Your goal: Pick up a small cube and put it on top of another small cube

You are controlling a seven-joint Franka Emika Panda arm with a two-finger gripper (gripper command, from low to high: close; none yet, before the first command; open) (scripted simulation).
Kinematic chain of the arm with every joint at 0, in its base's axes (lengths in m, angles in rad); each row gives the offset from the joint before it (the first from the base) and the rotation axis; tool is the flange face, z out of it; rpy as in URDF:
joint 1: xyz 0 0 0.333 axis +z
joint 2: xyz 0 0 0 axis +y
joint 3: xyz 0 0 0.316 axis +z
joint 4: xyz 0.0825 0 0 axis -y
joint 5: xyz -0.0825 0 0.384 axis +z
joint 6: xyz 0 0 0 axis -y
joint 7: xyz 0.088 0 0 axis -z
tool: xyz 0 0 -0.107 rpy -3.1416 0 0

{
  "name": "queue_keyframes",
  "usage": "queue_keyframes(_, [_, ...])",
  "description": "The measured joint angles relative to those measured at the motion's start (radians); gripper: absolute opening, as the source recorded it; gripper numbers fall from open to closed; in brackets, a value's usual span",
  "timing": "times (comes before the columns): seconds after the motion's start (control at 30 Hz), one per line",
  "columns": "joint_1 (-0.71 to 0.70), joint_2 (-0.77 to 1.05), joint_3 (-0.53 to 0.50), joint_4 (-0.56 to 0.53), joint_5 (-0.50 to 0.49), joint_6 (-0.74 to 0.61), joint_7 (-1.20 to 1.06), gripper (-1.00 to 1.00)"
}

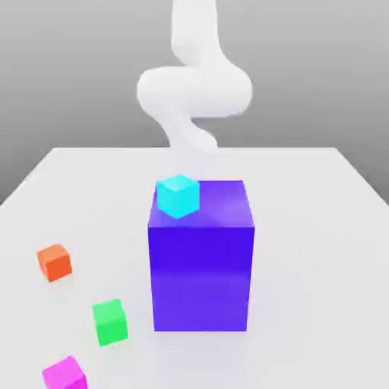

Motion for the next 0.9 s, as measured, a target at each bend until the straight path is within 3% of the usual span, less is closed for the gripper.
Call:
queue_keyframes(0.57, [-0.161,0.623,-0.038,0.016,-0.019,0.182,0.284,0.0])
queue_keyframes(0.9, [-0.228,0.986,-0.075,0.025,0.038,0.288,0.401,0.0])
